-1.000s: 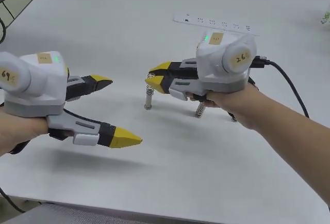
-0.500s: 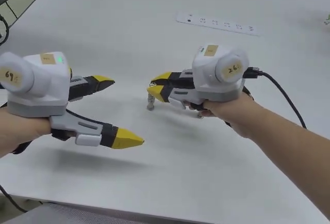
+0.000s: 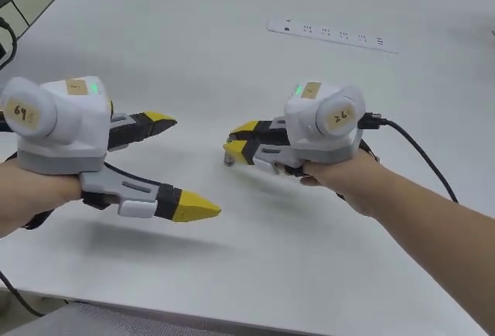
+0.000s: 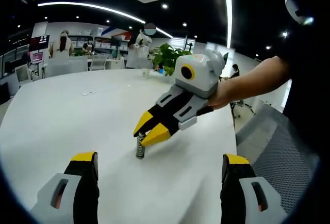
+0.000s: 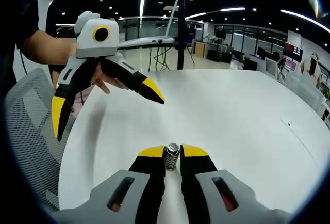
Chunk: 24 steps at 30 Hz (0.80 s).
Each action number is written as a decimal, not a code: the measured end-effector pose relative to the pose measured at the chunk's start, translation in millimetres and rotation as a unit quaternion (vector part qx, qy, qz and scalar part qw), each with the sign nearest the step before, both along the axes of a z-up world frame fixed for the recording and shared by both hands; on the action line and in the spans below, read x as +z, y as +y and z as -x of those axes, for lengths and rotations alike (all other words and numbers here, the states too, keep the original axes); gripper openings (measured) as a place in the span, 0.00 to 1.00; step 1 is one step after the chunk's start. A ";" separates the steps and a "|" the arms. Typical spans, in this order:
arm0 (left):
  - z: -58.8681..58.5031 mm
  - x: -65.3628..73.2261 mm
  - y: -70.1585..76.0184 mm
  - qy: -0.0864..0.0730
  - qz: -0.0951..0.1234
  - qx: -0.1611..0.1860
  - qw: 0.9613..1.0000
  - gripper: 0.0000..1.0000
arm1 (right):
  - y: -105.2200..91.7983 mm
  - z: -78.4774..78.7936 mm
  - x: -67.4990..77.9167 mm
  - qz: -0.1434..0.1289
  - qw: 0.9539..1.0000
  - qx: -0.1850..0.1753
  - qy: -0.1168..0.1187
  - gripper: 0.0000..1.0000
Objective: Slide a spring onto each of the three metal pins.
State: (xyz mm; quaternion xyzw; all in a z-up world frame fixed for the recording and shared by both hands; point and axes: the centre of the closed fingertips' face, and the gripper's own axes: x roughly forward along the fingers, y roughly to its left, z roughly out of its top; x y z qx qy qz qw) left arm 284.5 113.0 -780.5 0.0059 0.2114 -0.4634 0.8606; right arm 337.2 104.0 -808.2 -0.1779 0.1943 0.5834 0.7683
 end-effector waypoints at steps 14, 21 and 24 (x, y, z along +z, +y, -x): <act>0.6 1.1 -1.1 0.000 0.003 0.001 1.000 0.97 | 2.7 0.1 2.8 -0.002 1.000 -0.006 0.024 0.14; -0.8 3.9 -3.2 -0.002 0.005 0.001 1.000 0.97 | 2.5 1.2 8.2 -0.009 0.999 -0.011 0.028 0.17; -1.2 5.8 -5.4 -0.003 0.006 0.000 1.000 0.97 | 1.7 1.1 10.6 -0.011 1.000 -0.010 0.026 0.18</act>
